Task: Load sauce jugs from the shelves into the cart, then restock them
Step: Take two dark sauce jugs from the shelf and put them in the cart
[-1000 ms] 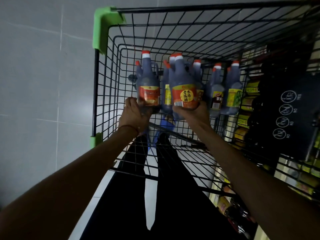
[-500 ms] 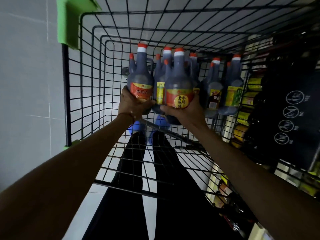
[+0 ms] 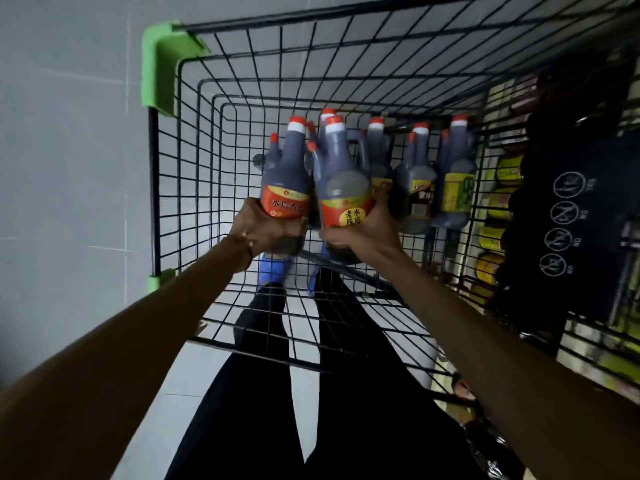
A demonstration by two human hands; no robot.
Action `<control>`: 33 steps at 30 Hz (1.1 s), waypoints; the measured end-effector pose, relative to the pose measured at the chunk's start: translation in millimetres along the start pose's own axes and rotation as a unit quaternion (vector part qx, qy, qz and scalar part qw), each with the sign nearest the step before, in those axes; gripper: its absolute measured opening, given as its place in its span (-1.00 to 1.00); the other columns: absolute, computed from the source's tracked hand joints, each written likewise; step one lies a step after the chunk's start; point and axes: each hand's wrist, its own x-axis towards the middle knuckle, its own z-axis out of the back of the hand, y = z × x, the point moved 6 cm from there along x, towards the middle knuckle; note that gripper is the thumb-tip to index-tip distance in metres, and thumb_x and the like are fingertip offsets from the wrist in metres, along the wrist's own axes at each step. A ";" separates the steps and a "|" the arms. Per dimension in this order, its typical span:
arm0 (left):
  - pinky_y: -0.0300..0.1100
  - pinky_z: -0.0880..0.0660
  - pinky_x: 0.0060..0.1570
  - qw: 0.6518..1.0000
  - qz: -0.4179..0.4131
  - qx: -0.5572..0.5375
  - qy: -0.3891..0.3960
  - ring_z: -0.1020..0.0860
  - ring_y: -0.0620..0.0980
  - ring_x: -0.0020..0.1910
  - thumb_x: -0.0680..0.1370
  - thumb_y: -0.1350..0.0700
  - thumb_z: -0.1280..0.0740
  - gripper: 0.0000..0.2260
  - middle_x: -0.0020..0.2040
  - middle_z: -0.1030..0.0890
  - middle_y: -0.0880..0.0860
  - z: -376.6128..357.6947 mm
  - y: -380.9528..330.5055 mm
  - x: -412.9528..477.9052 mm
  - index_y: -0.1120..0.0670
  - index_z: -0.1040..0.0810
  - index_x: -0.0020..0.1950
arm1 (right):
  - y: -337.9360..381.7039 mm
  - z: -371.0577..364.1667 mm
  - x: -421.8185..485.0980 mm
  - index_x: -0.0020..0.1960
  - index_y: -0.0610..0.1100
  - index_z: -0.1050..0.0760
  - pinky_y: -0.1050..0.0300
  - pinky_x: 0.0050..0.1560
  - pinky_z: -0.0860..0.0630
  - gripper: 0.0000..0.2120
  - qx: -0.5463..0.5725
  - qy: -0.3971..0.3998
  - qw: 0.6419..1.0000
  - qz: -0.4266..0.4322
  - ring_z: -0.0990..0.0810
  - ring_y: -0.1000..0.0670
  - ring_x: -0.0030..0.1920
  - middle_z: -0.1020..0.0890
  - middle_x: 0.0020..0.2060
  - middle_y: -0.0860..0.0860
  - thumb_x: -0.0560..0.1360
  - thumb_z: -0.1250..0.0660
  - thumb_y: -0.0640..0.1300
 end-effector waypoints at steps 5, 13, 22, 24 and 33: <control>-0.23 -0.62 -0.12 0.991 -0.101 0.058 0.069 -0.69 -0.07 -0.18 0.30 0.21 -0.64 -0.66 -0.18 -0.72 -0.03 -3.6 -26.1 -41.2 0.12 -0.65 0.01 | -0.7 5.5 -45.4 0.19 0.05 -0.48 0.24 -0.07 -0.62 -0.29 0.097 -0.046 0.994 0.000 -0.68 0.14 -0.05 -0.68 0.00 0.12 0.14 -0.73 -0.13; -0.19 -0.64 -0.09 0.963 -0.209 0.078 0.154 -0.67 -0.06 -0.01 0.05 0.10 -0.72 -0.06 0.10 -0.67 0.06 7.1 -60.0 -95.4 0.15 -0.39 0.36 | 7.1 19.8 -134.8 0.26 -0.11 -0.50 0.08 -0.06 -0.66 -0.11 0.193 -0.209 0.959 0.006 -0.72 0.08 -0.06 -0.72 -0.04 0.03 -0.03 -0.72 -0.04; -0.07 -0.61 0.10 0.888 -0.300 0.196 0.289 -0.68 0.01 0.07 0.08 -0.02 -0.69 -0.22 0.07 -0.71 0.05 -19.1 -94.1 -189.3 0.16 -0.56 0.24 | -15.9 12.9 -279.1 0.34 -0.11 -0.44 0.08 -0.12 -0.67 -0.18 0.330 -0.364 0.871 0.009 -0.72 0.00 -0.06 -0.71 0.02 -0.01 0.17 -0.73 -0.28; -0.07 -0.61 0.11 0.871 -0.302 0.216 0.321 -0.67 -0.01 0.09 0.15 0.02 -0.70 -0.24 0.09 -0.71 0.03 -31.6 -90.0 -214.9 0.15 -0.53 0.28 | -29.7 10.8 -310.4 0.32 -0.11 -0.45 0.00 -0.08 -0.69 -0.15 0.338 -0.394 0.855 0.006 -0.74 -0.03 -0.03 -0.72 0.04 -0.02 0.11 -0.75 -0.16; -0.12 -0.59 0.06 0.775 -0.324 0.309 0.446 -0.68 -0.01 0.05 0.11 -0.01 -0.63 -0.29 0.04 -0.72 0.03 -106.9 -33.2 -340.3 0.17 -0.60 0.21 | -123.0 -16.3 -444.6 0.33 -0.07 -0.41 0.20 -0.08 -0.66 -0.20 0.414 -0.496 0.763 -0.011 -0.70 0.14 -0.03 -0.68 0.05 0.05 0.21 -0.73 -0.23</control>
